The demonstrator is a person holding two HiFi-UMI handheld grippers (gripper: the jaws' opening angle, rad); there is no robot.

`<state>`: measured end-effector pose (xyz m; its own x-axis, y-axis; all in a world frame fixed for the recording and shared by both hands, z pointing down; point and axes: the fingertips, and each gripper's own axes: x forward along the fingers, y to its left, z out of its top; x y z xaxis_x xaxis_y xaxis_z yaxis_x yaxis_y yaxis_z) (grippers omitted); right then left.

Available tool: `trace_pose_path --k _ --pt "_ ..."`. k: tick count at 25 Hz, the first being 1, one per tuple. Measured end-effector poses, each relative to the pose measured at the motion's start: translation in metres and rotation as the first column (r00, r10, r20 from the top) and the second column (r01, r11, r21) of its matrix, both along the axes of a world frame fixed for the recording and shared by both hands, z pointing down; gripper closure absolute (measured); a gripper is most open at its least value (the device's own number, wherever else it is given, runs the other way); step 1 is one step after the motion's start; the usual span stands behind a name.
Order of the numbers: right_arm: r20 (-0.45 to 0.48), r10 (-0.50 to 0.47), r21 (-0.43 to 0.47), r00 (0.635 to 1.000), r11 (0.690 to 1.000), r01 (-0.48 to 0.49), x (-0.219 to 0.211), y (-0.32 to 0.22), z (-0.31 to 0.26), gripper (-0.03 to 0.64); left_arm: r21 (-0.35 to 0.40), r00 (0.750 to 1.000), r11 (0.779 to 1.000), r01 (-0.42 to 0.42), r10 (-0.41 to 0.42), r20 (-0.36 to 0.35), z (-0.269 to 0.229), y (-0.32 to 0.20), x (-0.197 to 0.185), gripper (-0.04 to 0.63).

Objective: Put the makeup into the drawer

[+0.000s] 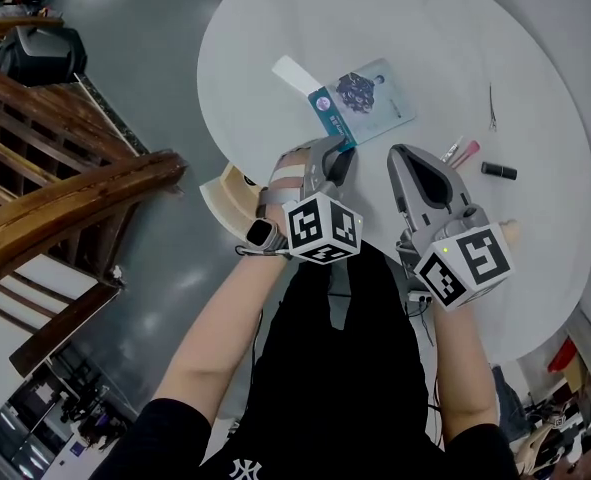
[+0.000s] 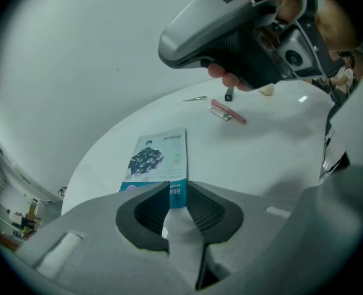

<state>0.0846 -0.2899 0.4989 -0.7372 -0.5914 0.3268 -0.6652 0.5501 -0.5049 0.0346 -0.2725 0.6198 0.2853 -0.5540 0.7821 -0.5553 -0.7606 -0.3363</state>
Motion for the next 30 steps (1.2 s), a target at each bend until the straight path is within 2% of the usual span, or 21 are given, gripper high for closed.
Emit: trace_pose_path --k 4,13,17,30 --pt "0.008 -0.014 -0.002 1.000 1.000 0.014 -0.003 0.002 -0.002 0.601 -0.006 1.000 1.000 -0.020 0.020 0.024 0.001 0.001 0.000 0.509" --pt "0.031 -0.034 -0.005 0.999 0.999 0.034 -0.001 0.006 -0.006 0.601 -0.022 1.000 1.000 0.015 -0.015 -0.014 0.004 0.002 0.002 0.584" --pt "0.036 -0.030 -0.006 0.999 1.000 0.031 0.002 0.009 -0.007 0.601 -0.020 0.999 1.000 0.024 -0.025 -0.033 -0.001 0.000 0.003 0.586" --pt "0.030 -0.008 0.018 1.000 1.000 0.008 -0.004 0.017 -0.037 0.601 0.045 0.994 0.997 0.056 -0.051 -0.099 -0.070 0.010 -0.004 0.586"
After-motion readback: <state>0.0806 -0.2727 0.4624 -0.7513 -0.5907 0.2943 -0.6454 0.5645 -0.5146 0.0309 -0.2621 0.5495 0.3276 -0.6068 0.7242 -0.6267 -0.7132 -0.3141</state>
